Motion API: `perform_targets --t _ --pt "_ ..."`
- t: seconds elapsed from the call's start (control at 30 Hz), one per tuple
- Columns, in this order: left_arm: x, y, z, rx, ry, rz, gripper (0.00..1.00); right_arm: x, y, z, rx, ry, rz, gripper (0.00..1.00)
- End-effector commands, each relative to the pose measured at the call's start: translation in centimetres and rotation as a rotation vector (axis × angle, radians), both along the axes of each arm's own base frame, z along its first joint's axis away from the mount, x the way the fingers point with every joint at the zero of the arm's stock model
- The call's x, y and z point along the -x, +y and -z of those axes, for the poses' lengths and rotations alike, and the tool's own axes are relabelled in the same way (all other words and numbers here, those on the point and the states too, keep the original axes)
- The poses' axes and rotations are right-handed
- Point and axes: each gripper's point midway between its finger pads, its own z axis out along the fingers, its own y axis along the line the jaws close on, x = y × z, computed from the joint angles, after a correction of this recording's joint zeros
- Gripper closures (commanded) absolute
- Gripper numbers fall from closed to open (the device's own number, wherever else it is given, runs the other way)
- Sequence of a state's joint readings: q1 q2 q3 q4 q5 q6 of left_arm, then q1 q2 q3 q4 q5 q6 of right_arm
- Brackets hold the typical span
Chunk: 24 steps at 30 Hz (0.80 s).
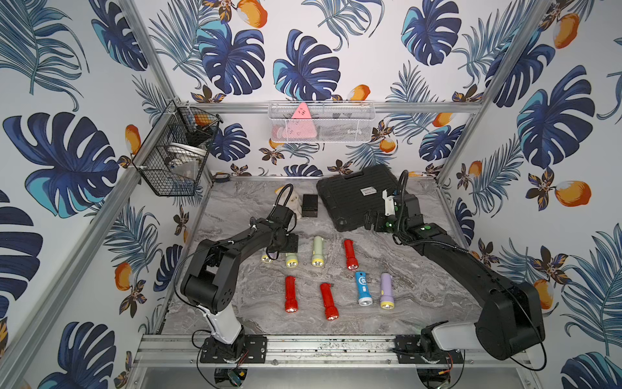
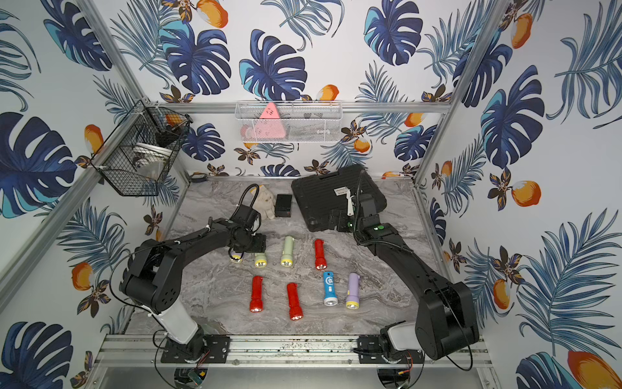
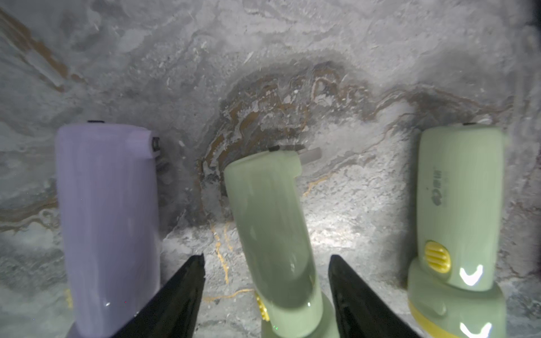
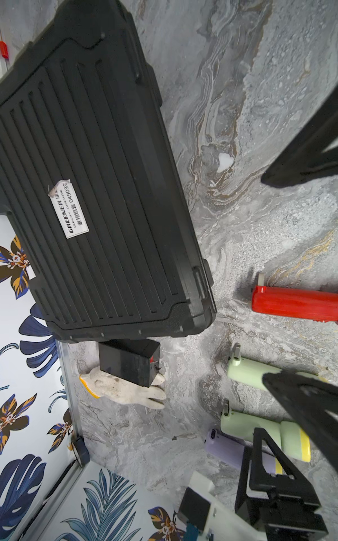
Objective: Close the plug at the bottom of the flashlight
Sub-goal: Pick up the flashlight from the center of the board.
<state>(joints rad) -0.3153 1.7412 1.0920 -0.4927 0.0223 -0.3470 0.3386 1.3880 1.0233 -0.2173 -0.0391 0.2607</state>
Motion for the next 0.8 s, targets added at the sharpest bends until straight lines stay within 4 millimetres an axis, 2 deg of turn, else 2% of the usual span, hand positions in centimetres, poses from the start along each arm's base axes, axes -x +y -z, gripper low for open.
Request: perform_targets --t 0.0,0.53,0.77 --pt "-0.5 -0.2 0.5 0.001 -0.009 -0.018 0.3 -0.3 -0.1 -0.7 0.007 -0.027 0.001 0.0" --pt "-0.1 -1.2 3.1 -0.067 0.052 0.037 0.4 -0.4 -0.4 -0.8 0.028 -0.033 0.008 0.0" --pt "0.3 -1.5 4.0 -0.073 0.075 0.045 0.54 -0.4 -0.5 -1.0 0.029 -0.04 0.008 0.0"
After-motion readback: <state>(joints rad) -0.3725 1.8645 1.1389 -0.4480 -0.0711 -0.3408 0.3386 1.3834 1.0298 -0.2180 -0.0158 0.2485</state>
